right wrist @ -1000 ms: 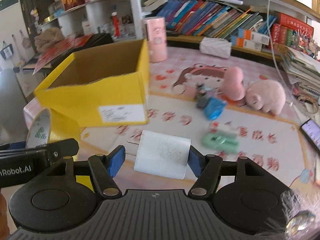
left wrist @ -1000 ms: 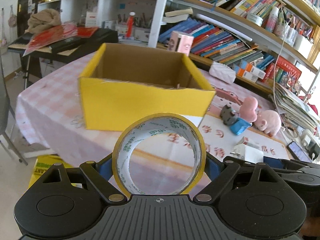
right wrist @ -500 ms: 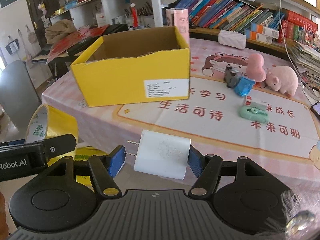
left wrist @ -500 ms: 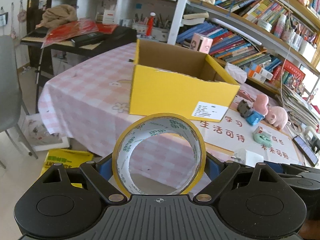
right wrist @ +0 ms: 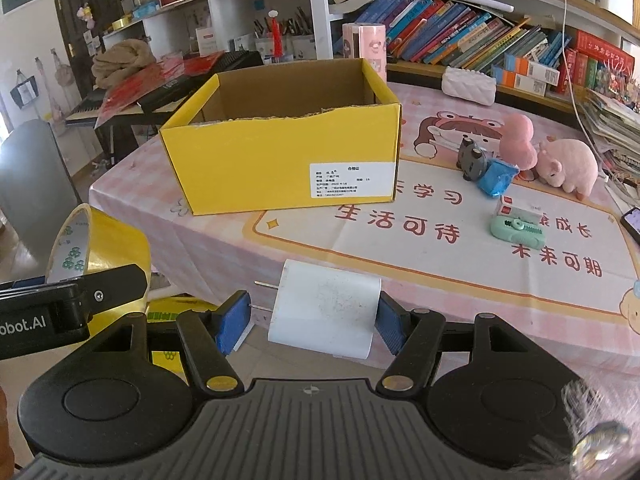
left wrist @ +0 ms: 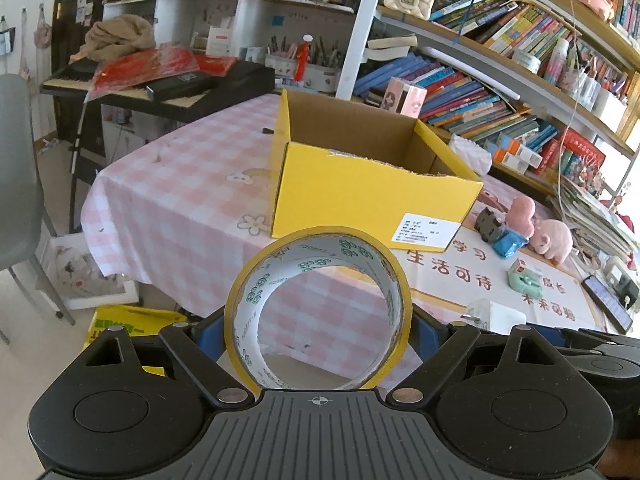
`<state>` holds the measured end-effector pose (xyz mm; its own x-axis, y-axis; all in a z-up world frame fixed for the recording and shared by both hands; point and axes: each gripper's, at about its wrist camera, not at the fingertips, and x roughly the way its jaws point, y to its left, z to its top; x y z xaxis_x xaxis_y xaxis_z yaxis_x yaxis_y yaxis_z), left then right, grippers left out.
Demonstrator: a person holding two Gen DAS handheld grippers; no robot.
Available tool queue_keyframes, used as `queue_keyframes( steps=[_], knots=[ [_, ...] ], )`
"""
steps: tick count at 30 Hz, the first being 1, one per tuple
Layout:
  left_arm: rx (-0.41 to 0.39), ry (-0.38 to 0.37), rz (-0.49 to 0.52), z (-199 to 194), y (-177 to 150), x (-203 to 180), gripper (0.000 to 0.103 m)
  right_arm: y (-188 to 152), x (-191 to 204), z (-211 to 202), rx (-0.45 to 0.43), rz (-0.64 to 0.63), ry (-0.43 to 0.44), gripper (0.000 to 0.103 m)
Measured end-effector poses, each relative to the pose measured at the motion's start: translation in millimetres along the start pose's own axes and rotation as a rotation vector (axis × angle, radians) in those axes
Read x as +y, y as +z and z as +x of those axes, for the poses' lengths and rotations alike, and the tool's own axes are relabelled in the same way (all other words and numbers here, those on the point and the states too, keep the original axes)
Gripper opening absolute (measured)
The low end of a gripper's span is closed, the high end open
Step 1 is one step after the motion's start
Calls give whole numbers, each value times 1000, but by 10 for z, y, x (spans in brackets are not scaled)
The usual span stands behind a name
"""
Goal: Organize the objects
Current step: 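Carry the tape roll and white charger toward the yellow cardboard box with both tools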
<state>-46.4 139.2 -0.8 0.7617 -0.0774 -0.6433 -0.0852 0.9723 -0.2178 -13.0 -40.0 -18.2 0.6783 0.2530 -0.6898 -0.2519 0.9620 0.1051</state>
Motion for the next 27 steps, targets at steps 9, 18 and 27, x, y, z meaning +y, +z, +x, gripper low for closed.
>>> queue_keyframes(
  steps=[9,18,27],
  knots=[
    [-3,-15,14,0,9,-5,89,3,-8,-14,-3,17,-16,64],
    [-14,-23,13,-6,40,-24,89,13,0,-22,-6,12,-19,64],
    [-22,-35,31,20,70,-71,89,34,-17,-10,-4,10,-26,64]
  ],
)
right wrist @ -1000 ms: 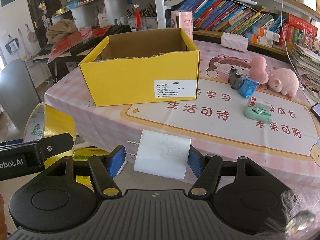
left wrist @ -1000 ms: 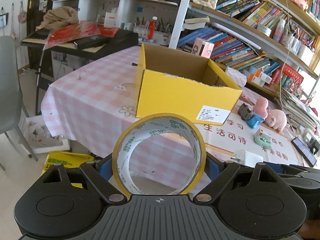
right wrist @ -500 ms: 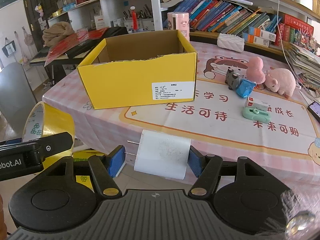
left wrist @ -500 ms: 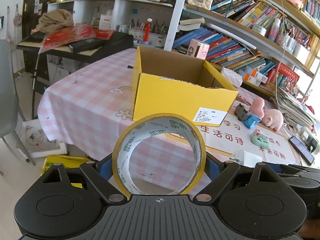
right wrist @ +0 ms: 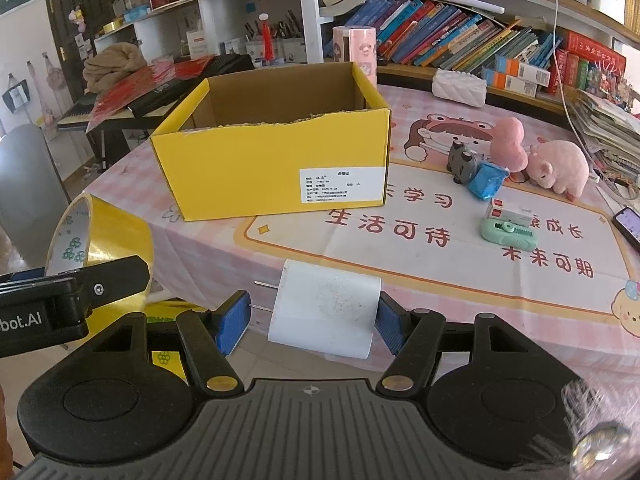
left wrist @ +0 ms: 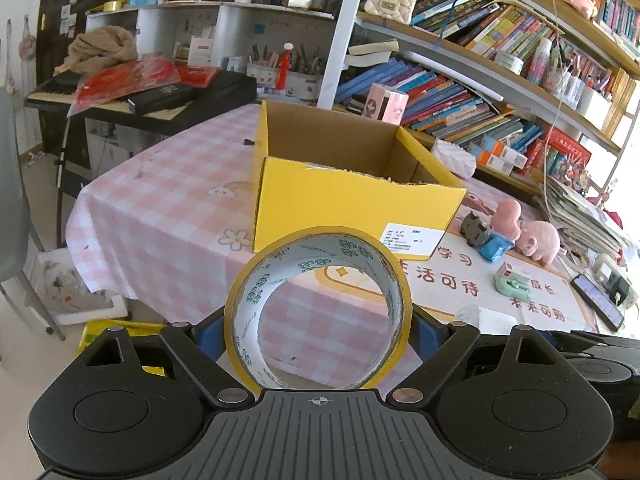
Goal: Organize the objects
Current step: 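Carry the tape roll and white charger toward the yellow cardboard box with both tools, then lower the tape roll into the box and open left tool while right tool drops the charger in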
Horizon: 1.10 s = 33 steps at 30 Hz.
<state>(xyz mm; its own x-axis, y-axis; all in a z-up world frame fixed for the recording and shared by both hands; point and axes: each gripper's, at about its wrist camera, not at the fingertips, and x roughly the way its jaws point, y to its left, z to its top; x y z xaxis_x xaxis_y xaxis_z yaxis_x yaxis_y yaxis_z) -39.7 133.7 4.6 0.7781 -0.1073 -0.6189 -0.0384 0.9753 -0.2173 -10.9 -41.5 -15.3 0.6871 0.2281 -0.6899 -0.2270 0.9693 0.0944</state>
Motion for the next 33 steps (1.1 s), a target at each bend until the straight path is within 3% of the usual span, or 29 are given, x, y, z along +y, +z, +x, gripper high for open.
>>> queue_keyframes(
  steps=[9,20,33],
  knots=[
    [-85,8,31,7,221,-34,89,163,40,61,-42,-28,25,64],
    [-186,22,59,289,758,-163,89,803,-78,179,-196,-84,34,64],
    [-189,69,65,924,1200,-418,89,1548,-433,736,-235,-134,67,64]
  ],
)
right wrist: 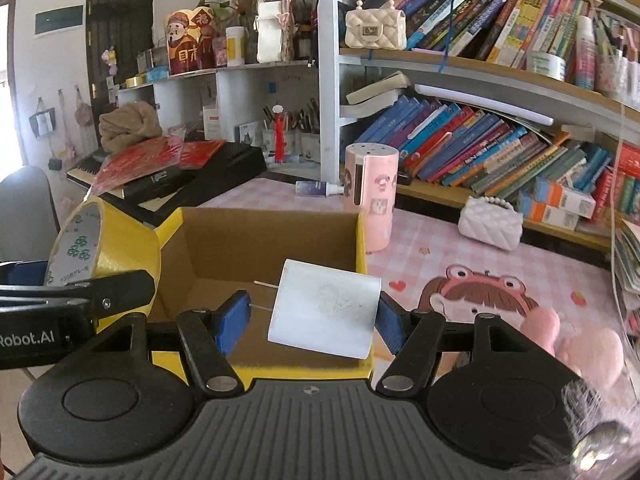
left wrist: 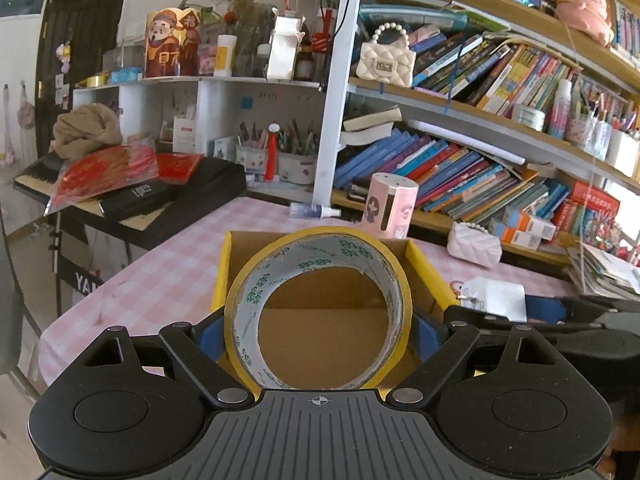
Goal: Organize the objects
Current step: 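Lower the tape roll into the box and open left tool while right tool drops the charger in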
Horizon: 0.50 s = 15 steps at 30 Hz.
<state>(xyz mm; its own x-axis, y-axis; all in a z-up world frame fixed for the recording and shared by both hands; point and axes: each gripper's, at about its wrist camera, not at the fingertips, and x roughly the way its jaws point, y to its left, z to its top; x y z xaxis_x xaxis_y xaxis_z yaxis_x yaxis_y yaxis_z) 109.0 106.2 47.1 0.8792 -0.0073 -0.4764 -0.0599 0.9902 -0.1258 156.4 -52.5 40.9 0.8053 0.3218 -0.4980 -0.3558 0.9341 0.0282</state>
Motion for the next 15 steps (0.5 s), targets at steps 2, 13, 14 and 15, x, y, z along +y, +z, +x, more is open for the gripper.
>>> queue_keyframes(
  steps=[2,13,14,15],
  knots=[
    [13,10,4,104,21,-40,89,57,-76,117,4,-4,9,64],
    [127,78,68,640,21,-207,89,255,-358,682,51,-15,53,64],
    [137,82,74,673,14,-226,89,273,-372,731,56,-19,57,64],
    [149,84,85,710,5,-245,89,292,-385,776,59,-23,63,64]
  ],
)
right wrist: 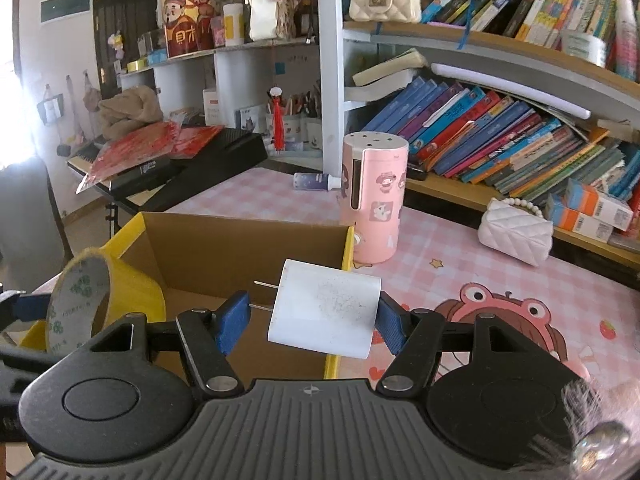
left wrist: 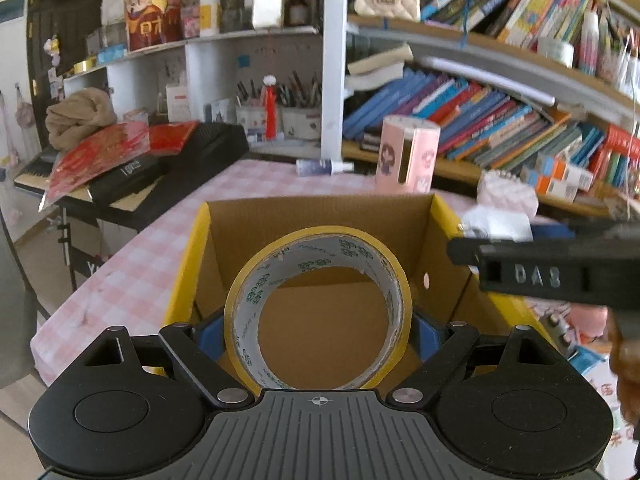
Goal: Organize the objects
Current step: 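Lower the tape roll into the box and open left tool while right tool drops the charger in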
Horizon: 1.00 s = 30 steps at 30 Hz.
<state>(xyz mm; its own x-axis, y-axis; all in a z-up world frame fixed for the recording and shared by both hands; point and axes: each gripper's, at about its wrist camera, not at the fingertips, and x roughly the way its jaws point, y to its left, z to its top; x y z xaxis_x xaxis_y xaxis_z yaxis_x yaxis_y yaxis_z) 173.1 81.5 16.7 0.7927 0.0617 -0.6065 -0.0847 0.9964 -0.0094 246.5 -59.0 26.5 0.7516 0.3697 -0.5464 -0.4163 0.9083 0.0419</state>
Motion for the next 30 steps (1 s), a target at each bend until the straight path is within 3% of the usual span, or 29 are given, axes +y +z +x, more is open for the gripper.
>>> queue_keyframes(
  steps=[13,22,30],
  knots=[
    [140,40,83,344,-60,-192,89,204,171,609,157,-107,182,64],
    [236,29,-20,482,-96,-90,89,211,328,889,282,-243,237,64],
    [282,31,-77,556,-137,-61,89,188,379,931,301,-315,223,64]
  ],
)
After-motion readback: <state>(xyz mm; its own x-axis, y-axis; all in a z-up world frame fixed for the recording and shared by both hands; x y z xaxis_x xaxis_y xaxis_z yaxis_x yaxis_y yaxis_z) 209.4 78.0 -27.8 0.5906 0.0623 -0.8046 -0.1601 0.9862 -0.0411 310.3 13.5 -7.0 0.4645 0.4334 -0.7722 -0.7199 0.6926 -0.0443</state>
